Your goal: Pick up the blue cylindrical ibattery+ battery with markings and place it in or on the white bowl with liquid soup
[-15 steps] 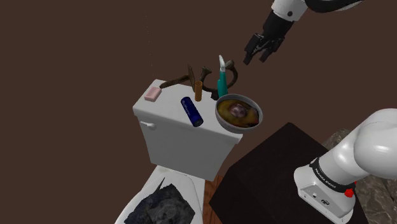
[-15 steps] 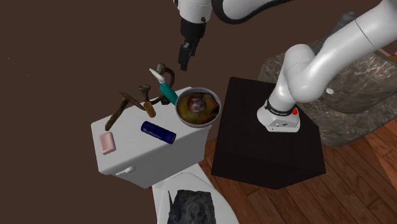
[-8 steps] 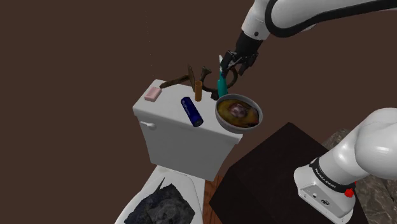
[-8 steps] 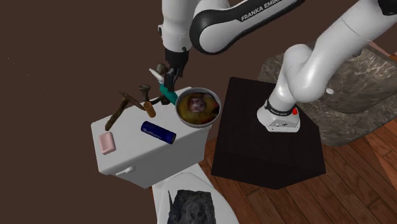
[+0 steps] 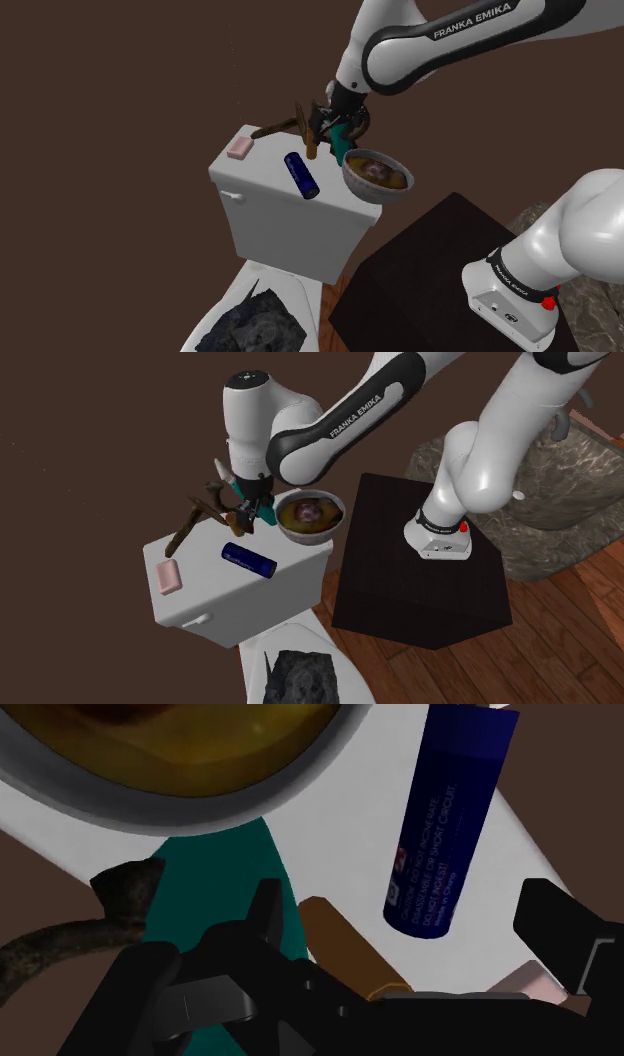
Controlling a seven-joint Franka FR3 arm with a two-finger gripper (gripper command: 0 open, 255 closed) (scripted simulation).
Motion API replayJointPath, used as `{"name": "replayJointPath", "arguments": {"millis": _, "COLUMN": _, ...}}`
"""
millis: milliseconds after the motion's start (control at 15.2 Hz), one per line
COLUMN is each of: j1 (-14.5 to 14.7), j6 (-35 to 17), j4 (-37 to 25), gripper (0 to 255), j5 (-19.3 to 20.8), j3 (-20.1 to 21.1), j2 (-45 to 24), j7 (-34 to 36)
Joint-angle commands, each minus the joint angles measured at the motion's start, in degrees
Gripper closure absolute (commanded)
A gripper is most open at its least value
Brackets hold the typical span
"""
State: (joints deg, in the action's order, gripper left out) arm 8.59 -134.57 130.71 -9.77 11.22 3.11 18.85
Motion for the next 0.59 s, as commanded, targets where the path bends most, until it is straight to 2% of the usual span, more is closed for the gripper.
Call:
{"name": "replayJointPath", "arguments": {"millis": 0, "j1": 0.8, "j6": -2.2, "j4": -1.3, "gripper": 0, "j5": 0.1, "j3": 0.9, "j2": -3.7, "j7": 1.6}}
{"name": "replayJointPath", "arguments": {"millis": 264, "j1": 2.2, "j6": -5.3, "j4": -5.8, "gripper": 0, "j5": 1.0, "j3": 2.0, "j2": -12.0, "j7": 4.4}}
{"name": "replayJointPath", "arguments": {"millis": 528, "j1": 2.8, "j6": -7.7, "j4": -6.5, "gripper": 0, "j5": 1.5, "j3": 2.1, "j2": -15.2, "j7": 5.1}}
